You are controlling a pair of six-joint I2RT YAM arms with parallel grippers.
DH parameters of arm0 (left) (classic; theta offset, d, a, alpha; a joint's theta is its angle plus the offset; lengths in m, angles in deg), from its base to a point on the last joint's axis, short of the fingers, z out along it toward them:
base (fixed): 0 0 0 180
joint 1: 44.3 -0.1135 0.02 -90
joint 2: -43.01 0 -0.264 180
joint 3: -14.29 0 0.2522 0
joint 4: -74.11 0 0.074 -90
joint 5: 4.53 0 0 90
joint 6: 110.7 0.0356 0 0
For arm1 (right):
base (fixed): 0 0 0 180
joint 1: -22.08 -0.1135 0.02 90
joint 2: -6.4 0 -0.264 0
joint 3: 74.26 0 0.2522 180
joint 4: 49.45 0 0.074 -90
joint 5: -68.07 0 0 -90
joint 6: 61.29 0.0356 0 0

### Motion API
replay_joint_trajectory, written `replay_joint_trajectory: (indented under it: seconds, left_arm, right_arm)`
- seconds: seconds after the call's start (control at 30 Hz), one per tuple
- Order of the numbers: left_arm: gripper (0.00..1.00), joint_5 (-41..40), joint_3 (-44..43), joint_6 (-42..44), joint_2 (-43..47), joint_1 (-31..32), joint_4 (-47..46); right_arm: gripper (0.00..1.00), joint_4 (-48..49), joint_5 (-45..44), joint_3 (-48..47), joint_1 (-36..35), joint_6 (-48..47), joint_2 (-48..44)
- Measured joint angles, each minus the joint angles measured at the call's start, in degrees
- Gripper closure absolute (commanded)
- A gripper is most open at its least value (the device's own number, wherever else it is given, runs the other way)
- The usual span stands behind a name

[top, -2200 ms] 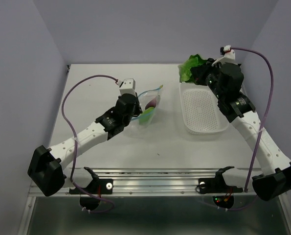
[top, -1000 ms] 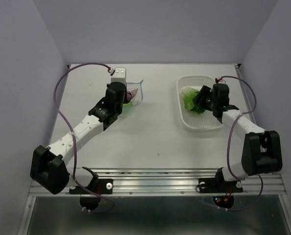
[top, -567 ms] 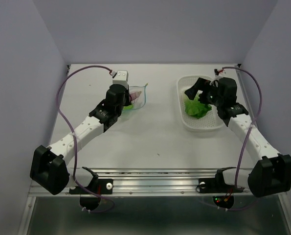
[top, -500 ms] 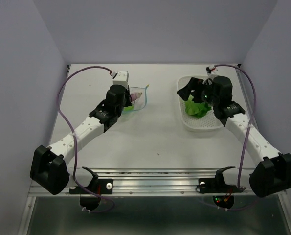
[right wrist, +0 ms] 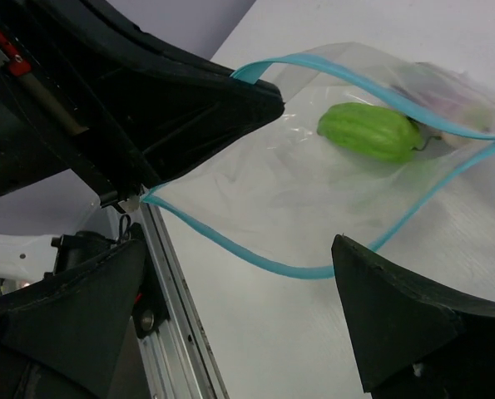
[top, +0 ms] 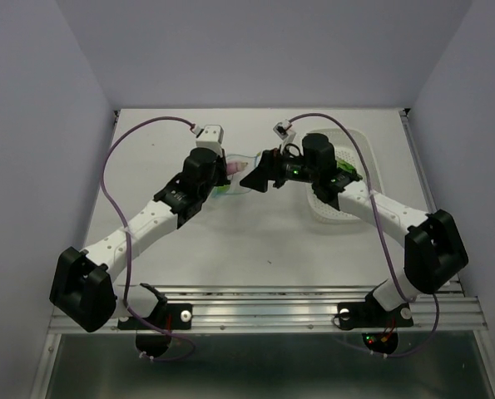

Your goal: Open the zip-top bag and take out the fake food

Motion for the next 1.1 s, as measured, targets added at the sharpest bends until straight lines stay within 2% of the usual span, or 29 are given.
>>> replay_joint_trajectory:
  seconds: [0.17, 0.37, 0.6, 0.9, 1.1]
  left_arm:
    - [1.00, 0.4, 0.7, -0.5, 0.8, 0.1, -0.5]
    - [1.00, 1.6, 1.8, -1.1, 1.7, 0.3, -0.5]
    - [1.00, 2.2, 2.2, -1.4, 3.1, 0.5, -0.5]
    - [1.00, 3.6, 2.6, -2.4, 3.1, 0.8, -0.6]
    - [1.00, 5.7, 2.7, -3.3, 3.0, 0.9, -1.6]
  right_arm:
    - [0.01, 4.2, 2.3, -1.0, -2.1, -0.7, 4.9]
    - [0.04, 6.0, 0.6, -4.0, -2.9, -3.5, 8.1]
    - [0.17, 5.7, -6.3, -5.9, -4.1, -6.5, 12.9]
    - [0.23, 5.0, -17.8, -5.6, -8.6, -9.0, 16.1]
    - [0.27, 13.1, -23.9, -1.7, -9.3, -3.7, 16.6]
